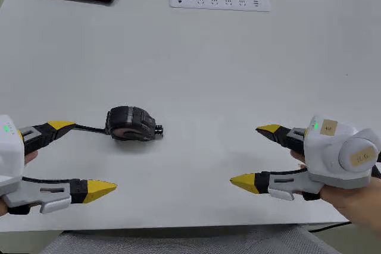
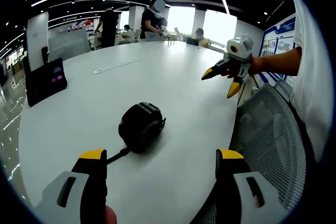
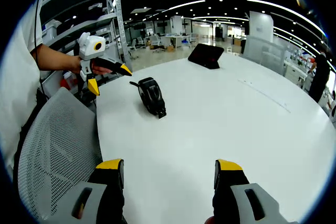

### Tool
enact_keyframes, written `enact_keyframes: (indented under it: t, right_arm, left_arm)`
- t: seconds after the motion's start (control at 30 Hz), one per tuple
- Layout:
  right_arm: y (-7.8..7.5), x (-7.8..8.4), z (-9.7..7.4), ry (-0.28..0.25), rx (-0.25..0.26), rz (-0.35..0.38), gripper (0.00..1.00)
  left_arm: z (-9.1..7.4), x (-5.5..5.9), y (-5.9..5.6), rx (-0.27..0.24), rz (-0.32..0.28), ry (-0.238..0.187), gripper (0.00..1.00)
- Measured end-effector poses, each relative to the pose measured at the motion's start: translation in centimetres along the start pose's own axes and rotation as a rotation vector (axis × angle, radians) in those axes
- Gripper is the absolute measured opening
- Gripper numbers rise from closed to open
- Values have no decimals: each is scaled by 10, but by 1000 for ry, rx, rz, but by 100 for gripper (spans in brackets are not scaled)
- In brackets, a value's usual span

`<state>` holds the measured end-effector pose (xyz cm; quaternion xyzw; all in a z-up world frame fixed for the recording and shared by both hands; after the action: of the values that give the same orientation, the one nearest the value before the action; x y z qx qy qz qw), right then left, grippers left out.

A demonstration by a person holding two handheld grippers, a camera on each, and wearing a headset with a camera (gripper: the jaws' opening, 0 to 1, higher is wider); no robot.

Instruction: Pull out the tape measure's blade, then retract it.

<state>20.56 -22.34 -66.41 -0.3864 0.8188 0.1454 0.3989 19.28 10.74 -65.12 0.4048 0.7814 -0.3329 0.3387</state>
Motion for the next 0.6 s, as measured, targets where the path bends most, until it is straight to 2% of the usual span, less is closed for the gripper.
enact_keyframes:
  t: [0.3,0.6]
  right_arm:
    - [3,-1,3,-1,-12,-9,65]
    - [-2,2,7,11,-27,-12,65]
  left_arm:
    - [1,1,0,3,-10,0,82]
    - [2,4,7,14,-24,12,82]
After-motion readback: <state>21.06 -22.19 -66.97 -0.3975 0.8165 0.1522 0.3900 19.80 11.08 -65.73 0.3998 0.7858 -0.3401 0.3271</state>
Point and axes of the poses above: the centre of the closed fingertips' face, and the gripper's own axes: z roughly forward along the fingers, y roughly to its left, x roughly out of its underside, the point moved 7 cm from there along -z, roughly backward along the fingers, and after that the axes turned 14 degrees about x, right-handed, at the moved point
